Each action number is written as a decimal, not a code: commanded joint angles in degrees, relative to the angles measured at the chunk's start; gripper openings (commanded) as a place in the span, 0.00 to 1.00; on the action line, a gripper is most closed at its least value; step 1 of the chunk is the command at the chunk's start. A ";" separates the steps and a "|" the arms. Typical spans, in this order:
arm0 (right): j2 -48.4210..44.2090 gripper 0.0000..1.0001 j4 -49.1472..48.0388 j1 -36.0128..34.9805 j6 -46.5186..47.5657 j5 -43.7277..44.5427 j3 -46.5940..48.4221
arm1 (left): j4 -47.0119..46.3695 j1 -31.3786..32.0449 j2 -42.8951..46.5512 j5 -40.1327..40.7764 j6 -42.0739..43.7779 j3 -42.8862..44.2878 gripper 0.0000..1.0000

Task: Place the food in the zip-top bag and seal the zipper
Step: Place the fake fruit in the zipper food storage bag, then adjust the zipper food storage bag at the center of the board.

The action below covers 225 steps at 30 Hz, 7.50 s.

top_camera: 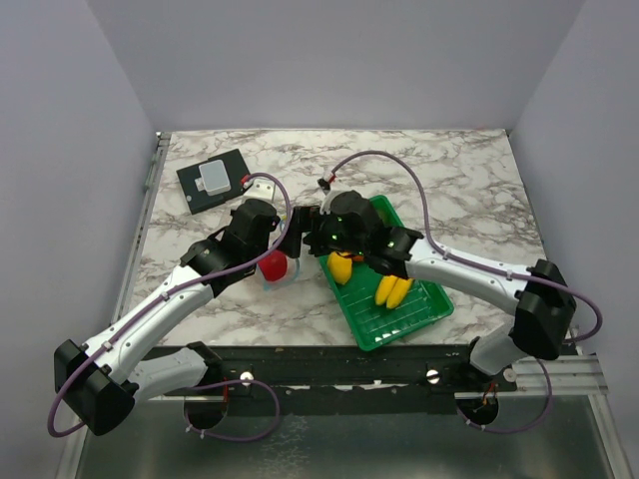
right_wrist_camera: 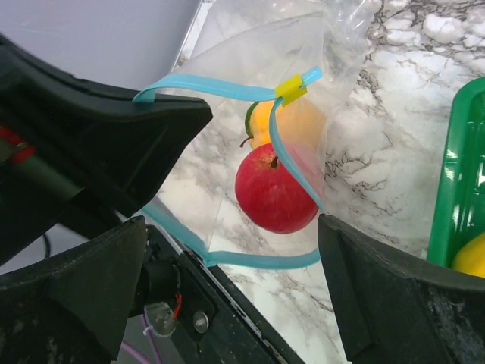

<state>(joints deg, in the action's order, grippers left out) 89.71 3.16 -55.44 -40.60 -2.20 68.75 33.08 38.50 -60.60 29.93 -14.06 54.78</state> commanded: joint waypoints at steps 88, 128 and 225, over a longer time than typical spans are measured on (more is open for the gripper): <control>-1.83 0.01 -0.35 -0.28 3.13 -3.47 -3.78 | 18.54 0.24 2.25 -1.46 -0.19 13.05 0.00; 6.44 0.01 17.17 0.74 10.55 4.24 9.04 | 9.49 0.24 1.01 -15.16 -8.55 1.41 0.00; -2.12 0.01 42.71 0.68 15.73 -13.41 17.18 | 21.95 0.15 10.58 -30.88 -9.93 5.75 0.18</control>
<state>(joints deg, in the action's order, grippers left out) 86.11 45.91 -54.72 -24.18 -16.78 83.81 53.10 38.48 -50.48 -6.35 -24.71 60.12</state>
